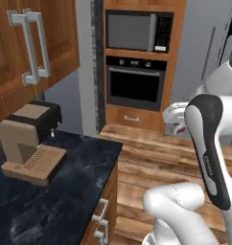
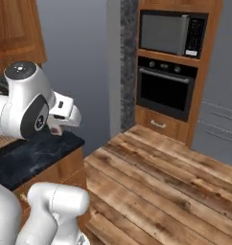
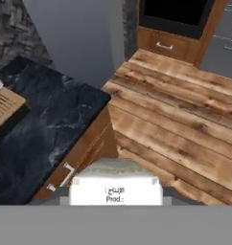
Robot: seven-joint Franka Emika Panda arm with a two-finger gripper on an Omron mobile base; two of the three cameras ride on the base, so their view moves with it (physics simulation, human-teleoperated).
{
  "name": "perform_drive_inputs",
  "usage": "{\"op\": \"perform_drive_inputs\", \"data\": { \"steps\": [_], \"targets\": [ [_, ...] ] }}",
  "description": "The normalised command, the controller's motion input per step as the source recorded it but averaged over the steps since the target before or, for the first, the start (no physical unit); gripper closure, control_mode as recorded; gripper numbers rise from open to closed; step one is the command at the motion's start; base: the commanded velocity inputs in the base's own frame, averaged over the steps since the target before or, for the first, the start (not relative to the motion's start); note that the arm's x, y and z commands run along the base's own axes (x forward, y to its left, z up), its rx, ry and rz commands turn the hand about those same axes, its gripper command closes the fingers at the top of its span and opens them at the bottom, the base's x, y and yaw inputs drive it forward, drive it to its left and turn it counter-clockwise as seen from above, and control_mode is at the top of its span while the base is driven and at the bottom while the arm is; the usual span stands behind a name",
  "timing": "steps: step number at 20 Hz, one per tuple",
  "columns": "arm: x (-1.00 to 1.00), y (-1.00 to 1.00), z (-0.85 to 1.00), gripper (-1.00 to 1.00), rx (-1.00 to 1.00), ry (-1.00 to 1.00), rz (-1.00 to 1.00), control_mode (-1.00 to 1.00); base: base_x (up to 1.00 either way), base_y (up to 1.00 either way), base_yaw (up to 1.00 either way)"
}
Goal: Move the drinks to the dining counter.
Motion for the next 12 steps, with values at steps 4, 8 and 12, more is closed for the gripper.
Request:
{"op": "perform_drive_inputs", "data": {
  "steps": [4,8,12],
  "targets": [
    [0.0,0.0,0.0,1.0,0.0,0.0,0.0,1.0,0.0,0.0,-1.0],
    [0.0,0.0,0.0,1.0,0.0,0.0,0.0,1.0,0.0,0.0,-1.0],
    [0.0,0.0,0.0,1.0,0.0,0.0,0.0,1.0,0.0,-0.01,-0.99]
  ]
}}
